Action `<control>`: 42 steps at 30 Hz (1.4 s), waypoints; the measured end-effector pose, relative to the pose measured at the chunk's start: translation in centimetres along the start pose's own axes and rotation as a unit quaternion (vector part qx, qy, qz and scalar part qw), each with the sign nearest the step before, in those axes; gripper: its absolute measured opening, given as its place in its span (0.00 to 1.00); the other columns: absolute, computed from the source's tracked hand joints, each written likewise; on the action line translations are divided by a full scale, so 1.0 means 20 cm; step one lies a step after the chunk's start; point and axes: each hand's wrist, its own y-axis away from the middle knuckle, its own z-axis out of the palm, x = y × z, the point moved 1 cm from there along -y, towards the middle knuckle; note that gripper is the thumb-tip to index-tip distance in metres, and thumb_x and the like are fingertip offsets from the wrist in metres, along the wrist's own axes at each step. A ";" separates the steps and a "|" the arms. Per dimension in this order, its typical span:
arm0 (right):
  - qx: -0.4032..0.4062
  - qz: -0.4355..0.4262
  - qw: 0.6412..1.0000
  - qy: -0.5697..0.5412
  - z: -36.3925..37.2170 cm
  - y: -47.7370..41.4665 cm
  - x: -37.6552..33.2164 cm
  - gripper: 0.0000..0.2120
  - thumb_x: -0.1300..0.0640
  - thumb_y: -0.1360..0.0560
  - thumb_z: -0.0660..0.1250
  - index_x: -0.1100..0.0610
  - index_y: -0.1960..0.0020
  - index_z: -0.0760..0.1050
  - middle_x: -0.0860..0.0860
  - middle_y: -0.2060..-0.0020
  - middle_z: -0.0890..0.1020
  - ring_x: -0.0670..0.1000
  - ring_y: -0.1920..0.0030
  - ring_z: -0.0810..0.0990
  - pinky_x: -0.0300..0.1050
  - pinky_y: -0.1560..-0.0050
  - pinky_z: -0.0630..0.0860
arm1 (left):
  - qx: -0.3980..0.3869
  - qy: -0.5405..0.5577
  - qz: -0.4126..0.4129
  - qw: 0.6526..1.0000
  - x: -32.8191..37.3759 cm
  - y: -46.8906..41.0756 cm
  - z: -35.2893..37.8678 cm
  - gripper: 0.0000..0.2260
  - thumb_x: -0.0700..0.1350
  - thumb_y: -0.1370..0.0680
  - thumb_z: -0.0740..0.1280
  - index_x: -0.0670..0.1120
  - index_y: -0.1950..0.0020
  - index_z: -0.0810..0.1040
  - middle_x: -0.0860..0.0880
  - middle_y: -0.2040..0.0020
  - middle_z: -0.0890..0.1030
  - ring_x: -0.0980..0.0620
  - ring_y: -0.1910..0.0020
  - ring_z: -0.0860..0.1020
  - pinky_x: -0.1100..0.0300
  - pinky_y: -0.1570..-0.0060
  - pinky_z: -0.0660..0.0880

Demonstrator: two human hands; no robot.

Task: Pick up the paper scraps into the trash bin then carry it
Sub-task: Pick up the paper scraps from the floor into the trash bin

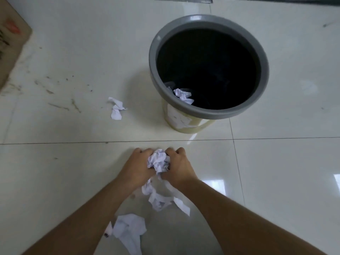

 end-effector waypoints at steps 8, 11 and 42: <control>0.105 -0.207 0.968 -0.097 -0.37 0.19 -0.63 0.27 0.58 0.36 0.78 0.54 0.42 0.70 0.55 0.45 0.69 0.58 0.54 0.78 0.55 0.50 0.79 | 0.181 0.095 -0.006 0.979 0.14 0.37 -0.81 0.21 0.53 0.35 0.72 0.54 0.43 0.79 0.52 0.50 0.80 0.49 0.54 0.78 0.54 0.57 0.75; 0.188 -0.292 0.931 -0.111 -0.63 0.29 -0.88 0.26 0.56 0.36 0.78 0.52 0.44 0.68 0.52 0.49 0.68 0.54 0.59 0.76 0.50 0.59 0.79 | 0.223 0.134 0.045 0.964 0.35 0.49 -1.17 0.23 0.59 0.45 0.69 0.65 0.50 0.79 0.58 0.54 0.86 0.61 0.62 0.80 0.57 0.60 0.74; 0.325 -0.131 0.932 0.094 -1.31 0.16 -0.48 0.47 0.50 0.35 0.79 0.49 0.24 0.55 0.56 0.25 0.61 0.60 0.27 0.62 0.63 0.28 0.62 | 0.233 0.304 0.095 0.919 0.80 -0.09 -1.21 0.25 0.48 0.26 0.73 0.53 0.29 0.73 0.52 0.33 0.75 0.51 0.36 0.74 0.52 0.41 0.76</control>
